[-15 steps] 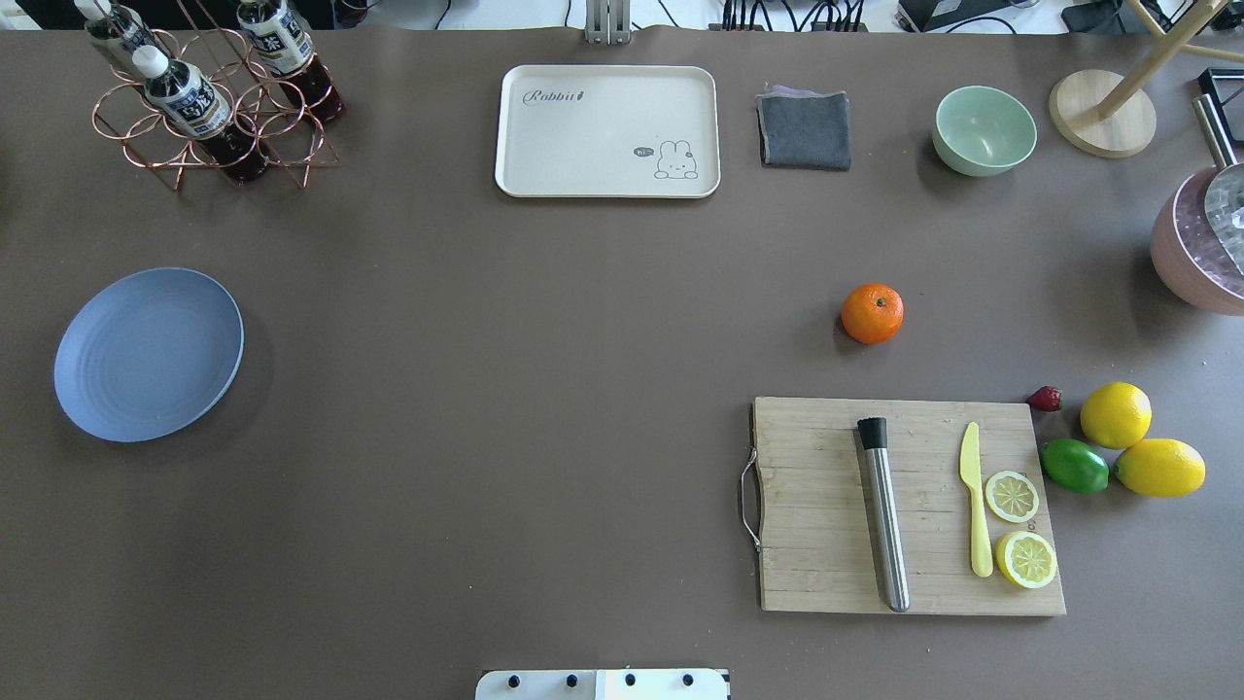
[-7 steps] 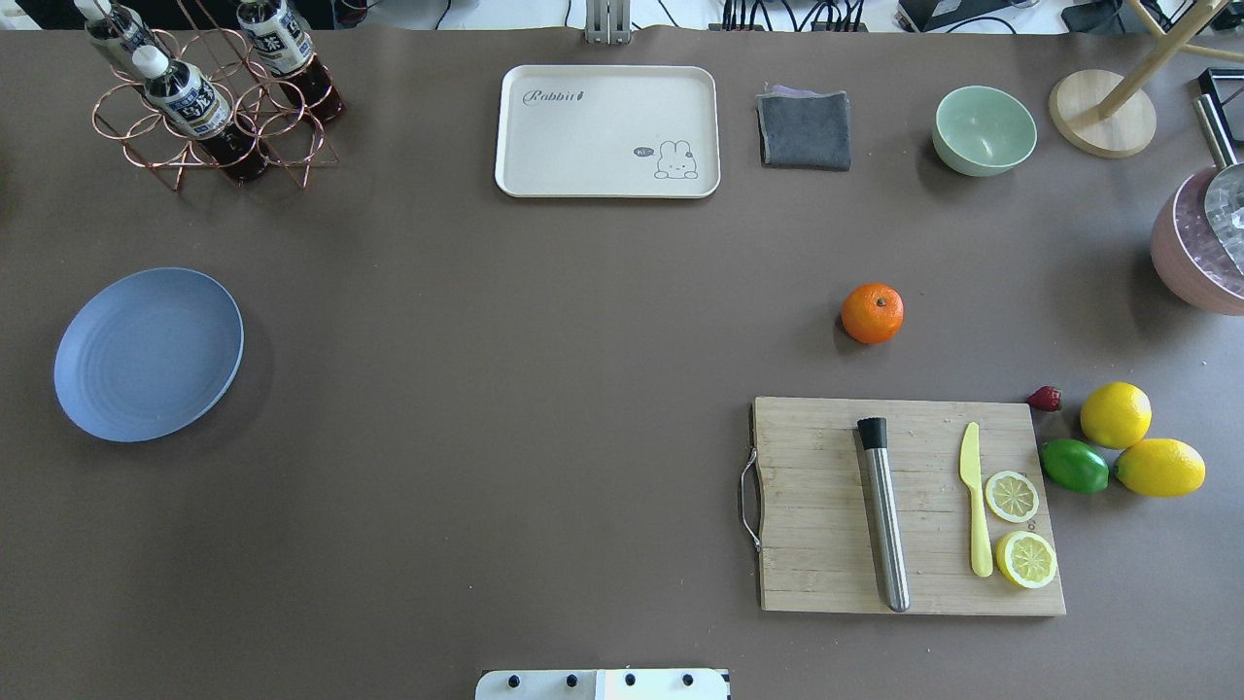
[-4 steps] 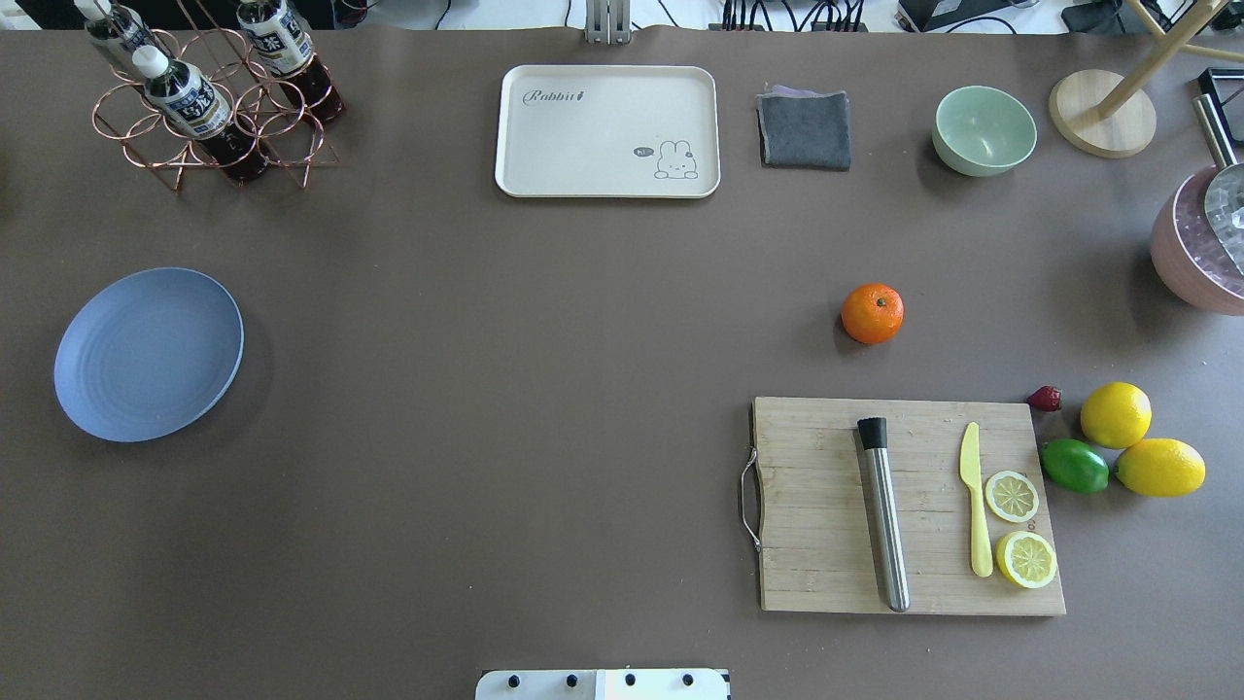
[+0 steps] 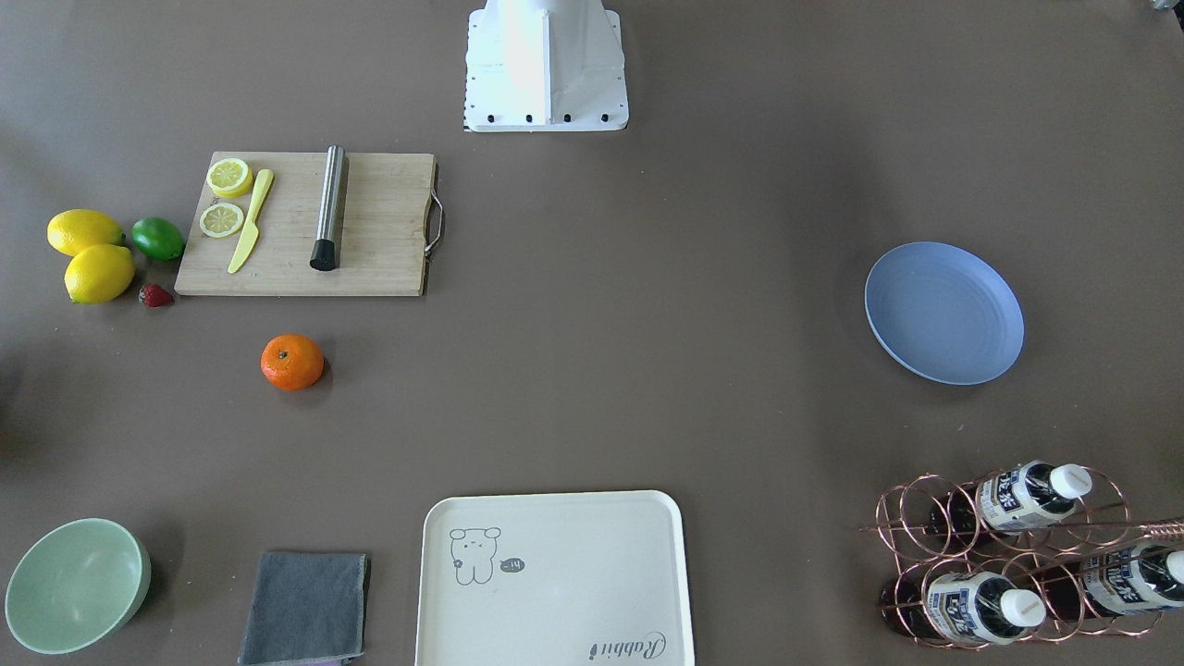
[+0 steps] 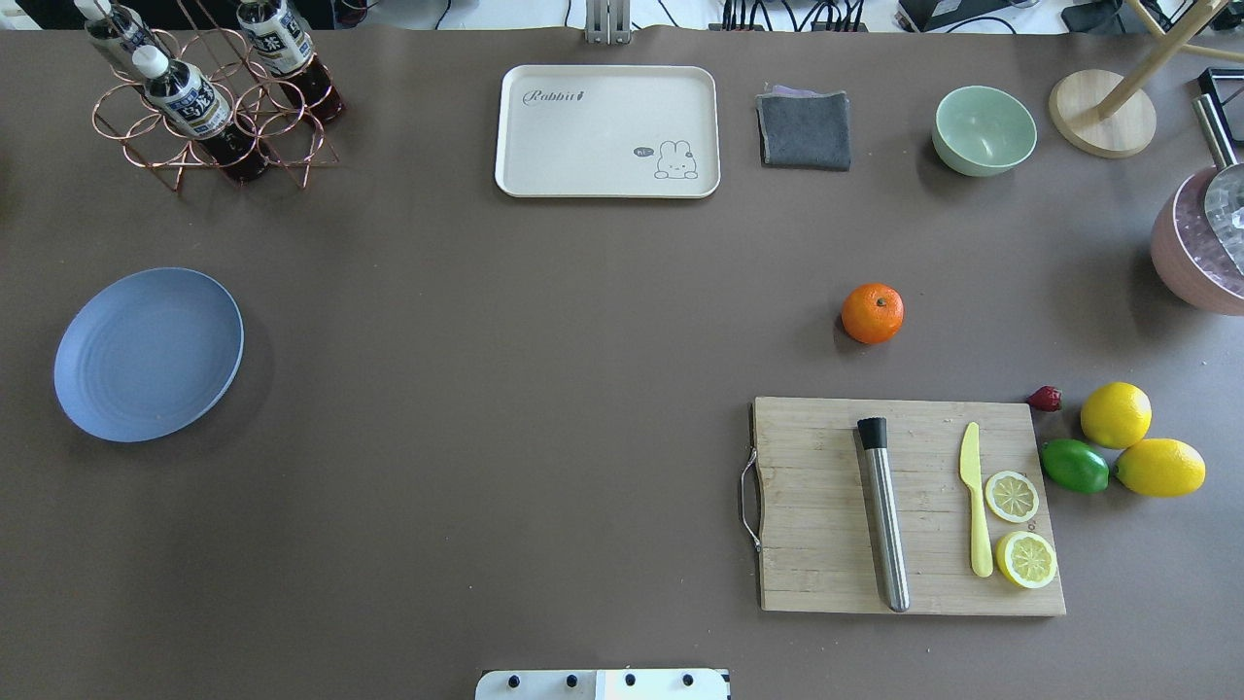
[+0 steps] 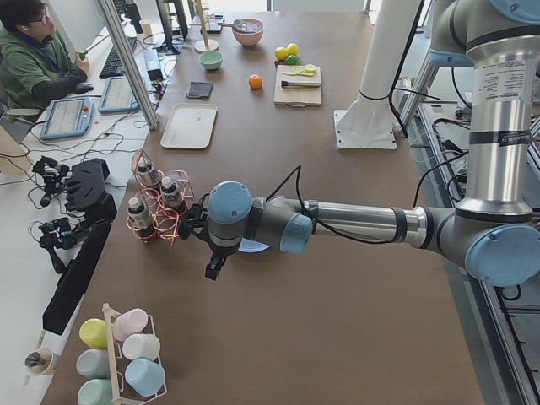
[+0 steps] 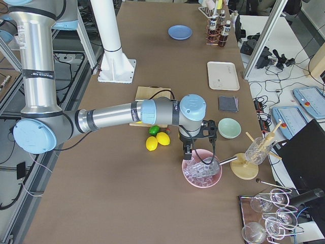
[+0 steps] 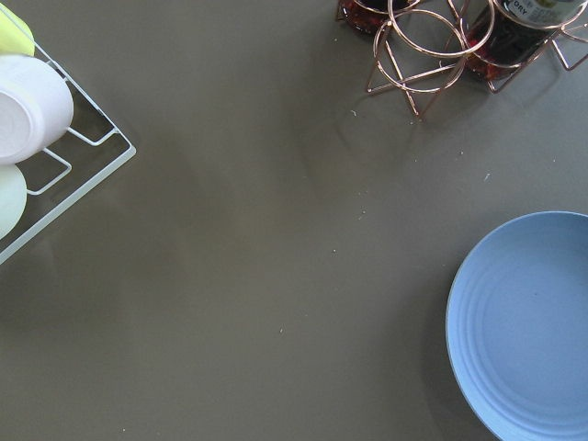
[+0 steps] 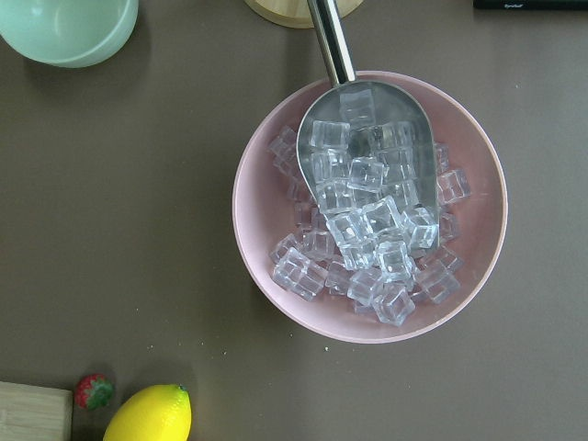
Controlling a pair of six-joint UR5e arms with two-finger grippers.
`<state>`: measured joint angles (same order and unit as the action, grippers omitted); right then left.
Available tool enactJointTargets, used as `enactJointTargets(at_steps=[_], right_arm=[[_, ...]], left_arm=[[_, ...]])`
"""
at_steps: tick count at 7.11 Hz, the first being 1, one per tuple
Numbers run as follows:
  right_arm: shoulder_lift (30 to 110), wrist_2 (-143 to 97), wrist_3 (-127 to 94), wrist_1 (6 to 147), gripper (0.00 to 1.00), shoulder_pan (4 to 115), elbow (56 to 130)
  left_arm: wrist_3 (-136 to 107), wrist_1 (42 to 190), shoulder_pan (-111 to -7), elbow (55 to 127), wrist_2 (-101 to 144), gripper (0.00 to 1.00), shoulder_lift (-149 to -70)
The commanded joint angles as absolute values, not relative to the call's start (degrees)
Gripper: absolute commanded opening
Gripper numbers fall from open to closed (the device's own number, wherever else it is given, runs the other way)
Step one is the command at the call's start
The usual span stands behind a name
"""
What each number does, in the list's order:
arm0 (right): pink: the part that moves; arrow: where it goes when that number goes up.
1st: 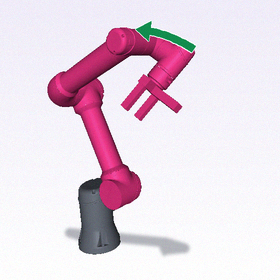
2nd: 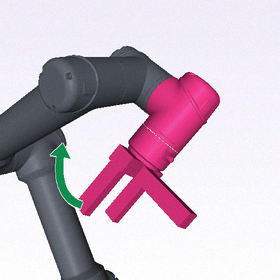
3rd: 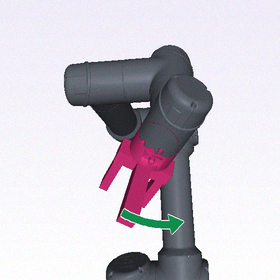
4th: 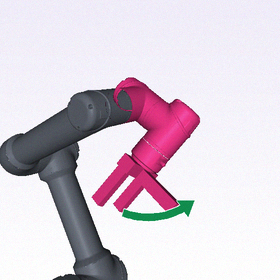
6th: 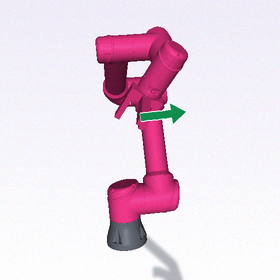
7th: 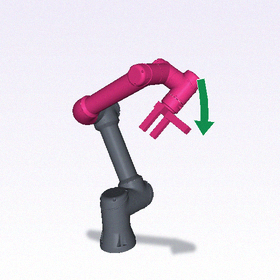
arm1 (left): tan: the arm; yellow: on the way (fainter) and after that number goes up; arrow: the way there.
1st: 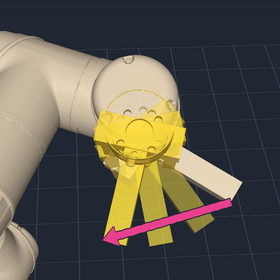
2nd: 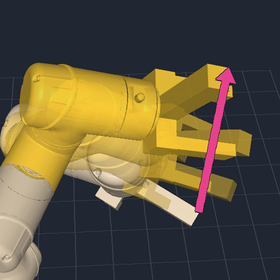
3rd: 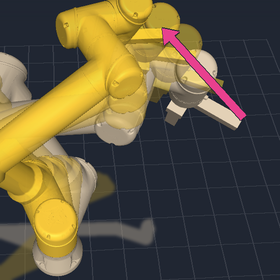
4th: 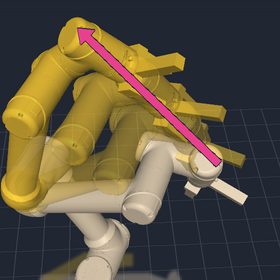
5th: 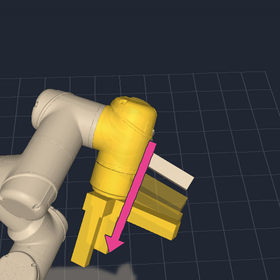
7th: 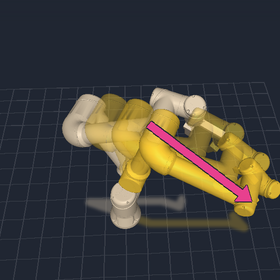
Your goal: Pick orange to plate
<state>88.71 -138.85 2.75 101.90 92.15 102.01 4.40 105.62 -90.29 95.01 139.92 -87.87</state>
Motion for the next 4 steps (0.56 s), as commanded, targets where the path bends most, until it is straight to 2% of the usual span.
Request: enactJointTargets(at_steps=[1, 4], right_arm=[[87.46, -139.57, 2.64, 101.95, 1.00, 90.80, 101.95], [86.31, -139.57, -13.48, 92.94, 1.00, 85.81, 101.69]], left_arm=[[-6.78, 117.09, -84.93, 90.64, 139.75, 0.98, -88.15], [-29.64, 141.70, -72.64, 82.37, 137.22, 0.98, -88.42]])
